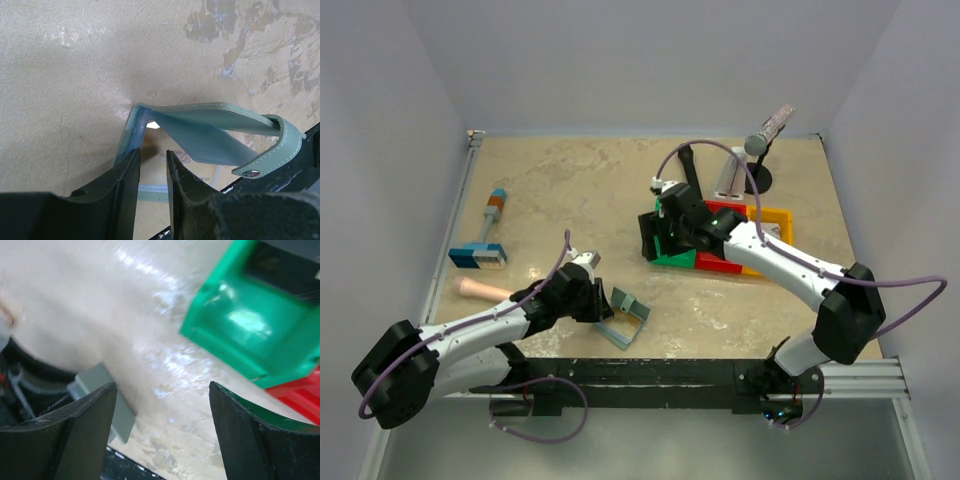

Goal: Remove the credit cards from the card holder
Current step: Move the storage box to the center of the board, then remove the credit card from the card holder.

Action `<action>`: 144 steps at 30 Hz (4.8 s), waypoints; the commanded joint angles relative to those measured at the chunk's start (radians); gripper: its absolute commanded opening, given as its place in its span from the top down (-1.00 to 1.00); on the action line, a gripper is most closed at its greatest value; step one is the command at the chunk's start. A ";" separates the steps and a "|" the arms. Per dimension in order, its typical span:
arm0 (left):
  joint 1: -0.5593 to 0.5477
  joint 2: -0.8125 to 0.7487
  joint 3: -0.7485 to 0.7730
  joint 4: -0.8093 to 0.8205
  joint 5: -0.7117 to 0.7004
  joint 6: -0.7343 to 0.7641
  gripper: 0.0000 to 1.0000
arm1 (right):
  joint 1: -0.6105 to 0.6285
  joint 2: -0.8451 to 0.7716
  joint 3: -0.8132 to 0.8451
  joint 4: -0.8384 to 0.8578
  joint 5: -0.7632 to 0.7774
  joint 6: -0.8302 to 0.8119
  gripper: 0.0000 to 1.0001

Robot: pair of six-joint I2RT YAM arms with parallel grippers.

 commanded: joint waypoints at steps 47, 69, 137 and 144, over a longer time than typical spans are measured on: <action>-0.006 0.177 0.280 -0.039 0.031 0.115 0.31 | 0.244 0.025 -0.363 0.335 -0.325 0.101 0.12; -0.006 -0.013 0.130 0.013 -0.009 -0.044 0.30 | 0.257 -0.108 -0.670 0.647 -0.153 0.656 1.00; -0.137 0.260 0.090 0.026 -0.167 -0.011 0.35 | 0.338 -0.234 -0.495 0.222 0.283 0.653 -0.30; -0.144 0.280 0.093 0.027 -0.171 0.000 0.35 | 0.249 -0.294 -0.578 0.242 0.258 0.683 -0.27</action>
